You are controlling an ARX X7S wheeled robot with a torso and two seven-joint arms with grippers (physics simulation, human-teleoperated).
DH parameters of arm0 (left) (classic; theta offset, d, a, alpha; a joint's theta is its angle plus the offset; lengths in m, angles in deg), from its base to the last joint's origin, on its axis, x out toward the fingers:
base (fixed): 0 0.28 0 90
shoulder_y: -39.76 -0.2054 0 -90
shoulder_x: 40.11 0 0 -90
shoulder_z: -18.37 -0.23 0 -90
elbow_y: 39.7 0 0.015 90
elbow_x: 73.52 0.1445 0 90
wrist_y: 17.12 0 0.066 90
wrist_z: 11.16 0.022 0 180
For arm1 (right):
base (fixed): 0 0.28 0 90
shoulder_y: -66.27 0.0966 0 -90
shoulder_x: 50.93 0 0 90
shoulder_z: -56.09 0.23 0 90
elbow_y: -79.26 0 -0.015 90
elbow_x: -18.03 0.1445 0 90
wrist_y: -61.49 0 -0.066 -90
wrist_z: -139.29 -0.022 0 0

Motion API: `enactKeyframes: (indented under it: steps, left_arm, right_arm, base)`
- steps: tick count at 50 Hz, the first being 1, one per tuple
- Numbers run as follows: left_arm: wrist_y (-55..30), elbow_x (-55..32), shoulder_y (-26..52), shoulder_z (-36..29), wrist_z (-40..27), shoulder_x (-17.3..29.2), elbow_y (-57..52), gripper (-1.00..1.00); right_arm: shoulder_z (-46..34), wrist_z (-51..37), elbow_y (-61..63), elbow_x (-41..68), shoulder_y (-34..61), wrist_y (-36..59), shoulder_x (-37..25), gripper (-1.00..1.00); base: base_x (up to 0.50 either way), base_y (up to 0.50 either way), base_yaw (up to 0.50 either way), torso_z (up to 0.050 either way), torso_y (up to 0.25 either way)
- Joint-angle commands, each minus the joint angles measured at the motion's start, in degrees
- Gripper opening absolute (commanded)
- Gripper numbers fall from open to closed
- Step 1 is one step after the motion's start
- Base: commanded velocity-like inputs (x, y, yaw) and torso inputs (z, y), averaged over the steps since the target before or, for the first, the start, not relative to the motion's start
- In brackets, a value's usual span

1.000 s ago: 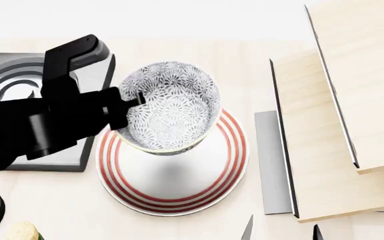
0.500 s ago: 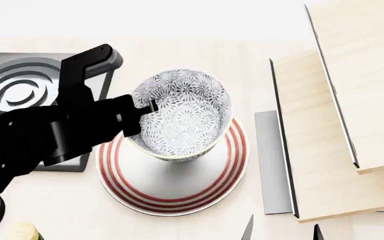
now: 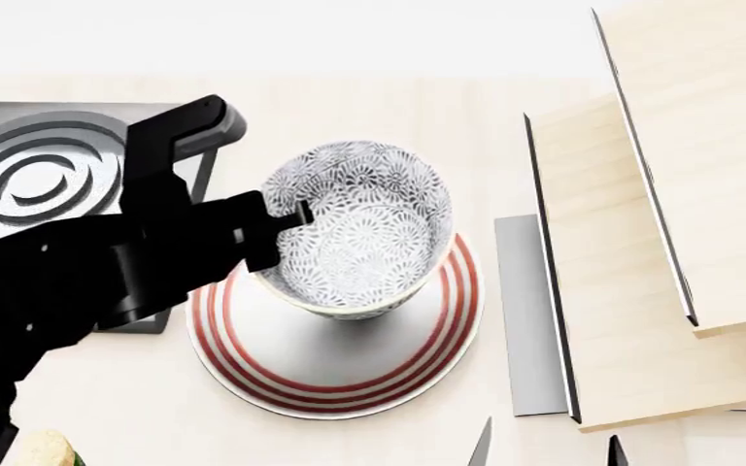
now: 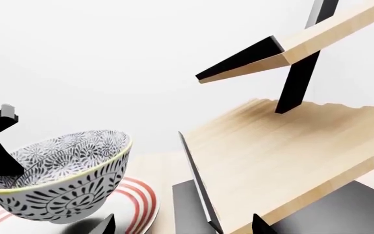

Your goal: Pick up the akita bowl and put it on the plate.

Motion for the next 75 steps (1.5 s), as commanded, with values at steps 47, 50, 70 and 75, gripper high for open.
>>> enactKeyframes:
  steps: [47,50,70,75]
  left_arm:
    - [2.88,-0.05,-3.2,-1.12,-0.93,2.09,-2.62,-1.0]
    - [3.13,0.22,-2.73,-1.35,0.52,1.13,-0.32,-1.0]
    - [2.56,1.56,-3.44,-0.95,2.13,0.48,2.37,1.0]
    - [1.75,1.98,-2.99,-0.55,2.24,0.64,1.99,1.0]
  right_arm:
    - [-0.96,0.17,-2.28,0.25,1.23,-0.12,0.47,1.0]
    - [-0.95,0.16,-2.45,0.31,1.3,-0.17,0.48,1.0]
    - [-1.22,0.26,-3.7,0.49,2.11,-0.03,0.76,1.0]
    - [-1.28,0.13,-3.07,0.5,1.99,0.27,0.6,1.0]
  base:
    - [0.0,0.0,0.0,0.0,0.0]
    - [0.0,0.0,0.0,0.0,0.0]
    - [0.0,0.0,0.0,0.0,0.0]
    - [0.0,0.0,0.0,0.0,0.0]
